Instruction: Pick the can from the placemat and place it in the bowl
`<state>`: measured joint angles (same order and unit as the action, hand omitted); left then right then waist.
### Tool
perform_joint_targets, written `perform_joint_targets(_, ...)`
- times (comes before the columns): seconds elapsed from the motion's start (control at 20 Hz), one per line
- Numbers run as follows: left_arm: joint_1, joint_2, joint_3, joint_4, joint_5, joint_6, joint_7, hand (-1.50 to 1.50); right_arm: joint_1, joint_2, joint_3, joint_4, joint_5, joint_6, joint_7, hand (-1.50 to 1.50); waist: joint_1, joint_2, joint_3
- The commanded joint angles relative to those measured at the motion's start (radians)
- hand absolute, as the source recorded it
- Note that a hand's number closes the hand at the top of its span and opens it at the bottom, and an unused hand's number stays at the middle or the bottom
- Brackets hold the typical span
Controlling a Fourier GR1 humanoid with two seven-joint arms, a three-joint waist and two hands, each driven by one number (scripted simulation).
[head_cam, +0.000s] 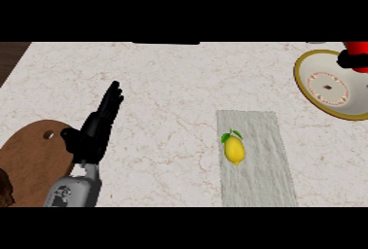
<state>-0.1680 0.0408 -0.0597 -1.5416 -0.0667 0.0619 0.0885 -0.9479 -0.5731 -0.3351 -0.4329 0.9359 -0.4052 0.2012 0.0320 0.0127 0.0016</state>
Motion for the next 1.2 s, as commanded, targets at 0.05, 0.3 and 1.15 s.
perform_joint_targets(0.05,0.004,-0.013,-0.013,-0.041,0.005,0.002,0.033,0.0,0.018,-0.029,-0.107,0.112,-0.113,0.036,-0.093,1.5,0.006,0.003,0.001)
perform_joint_targets(0.3,-0.023,0.011,0.021,0.049,0.01,-0.019,-0.021,0.0,0.06,-0.016,-0.159,0.148,-0.204,0.138,-0.288,-1.5,-0.004,0.003,0.001)
perform_joint_targets(1.15,0.011,-0.02,0.003,0.004,-0.014,0.019,0.025,0.0,0.078,-0.052,-0.364,0.03,-0.512,0.166,-0.479,-1.5,-0.031,-0.013,-0.001)
